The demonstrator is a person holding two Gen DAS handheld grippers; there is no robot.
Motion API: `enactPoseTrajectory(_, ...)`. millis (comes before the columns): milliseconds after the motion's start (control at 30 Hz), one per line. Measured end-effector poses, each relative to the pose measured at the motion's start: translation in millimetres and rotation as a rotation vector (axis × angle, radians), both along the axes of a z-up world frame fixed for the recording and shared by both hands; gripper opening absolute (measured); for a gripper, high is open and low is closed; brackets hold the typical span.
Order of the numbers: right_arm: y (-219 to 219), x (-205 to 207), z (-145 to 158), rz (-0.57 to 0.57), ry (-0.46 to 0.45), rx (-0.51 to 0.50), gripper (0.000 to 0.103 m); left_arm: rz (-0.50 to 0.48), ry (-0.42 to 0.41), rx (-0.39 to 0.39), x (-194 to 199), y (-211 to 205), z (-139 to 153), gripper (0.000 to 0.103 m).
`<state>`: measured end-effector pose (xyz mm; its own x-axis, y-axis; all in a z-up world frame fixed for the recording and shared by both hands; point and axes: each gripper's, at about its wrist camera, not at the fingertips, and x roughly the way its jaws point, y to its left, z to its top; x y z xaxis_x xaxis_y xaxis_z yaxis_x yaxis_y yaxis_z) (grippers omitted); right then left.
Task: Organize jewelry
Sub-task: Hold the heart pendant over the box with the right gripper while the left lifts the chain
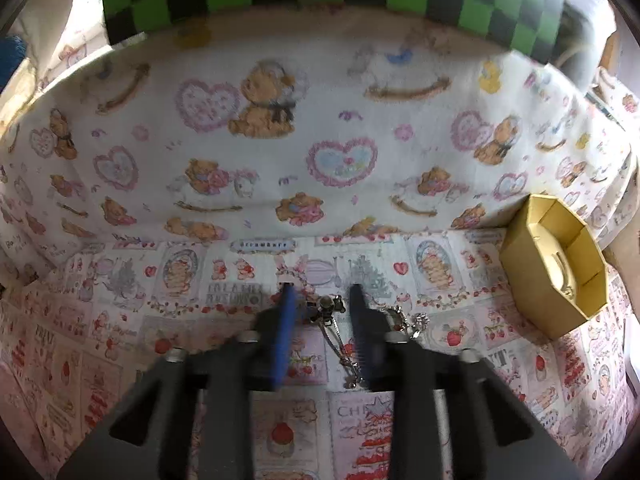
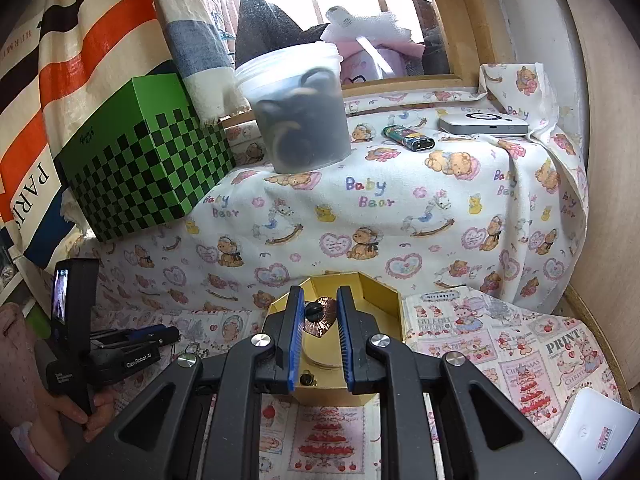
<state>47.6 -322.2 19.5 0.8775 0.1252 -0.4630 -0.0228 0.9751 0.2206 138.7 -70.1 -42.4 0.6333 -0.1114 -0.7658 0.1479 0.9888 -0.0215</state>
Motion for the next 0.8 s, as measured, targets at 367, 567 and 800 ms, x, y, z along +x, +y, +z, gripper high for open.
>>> enactPoseTrajectory(367, 0.6, 0.6, -3.4, -0.002, 0.009, -0.003, 0.018, 0.014, 0.039, -0.104, 9.7, 28.9, 8.7, 0.024)
enactPoseTrajectory(567, -1.8, 0.0, -1.3, -0.003, 0.003, 0.006, 0.018, 0.022, 0.078, -0.118, 28.8, 37.8, -4.2, 0.007)
enactPoseTrajectory(800, 2.3, -2.6, 0.9, 0.006, -0.004, 0.000, 0.018, -0.017, -0.037, -0.123, -6.1, 47.1, 9.2, 0.005)
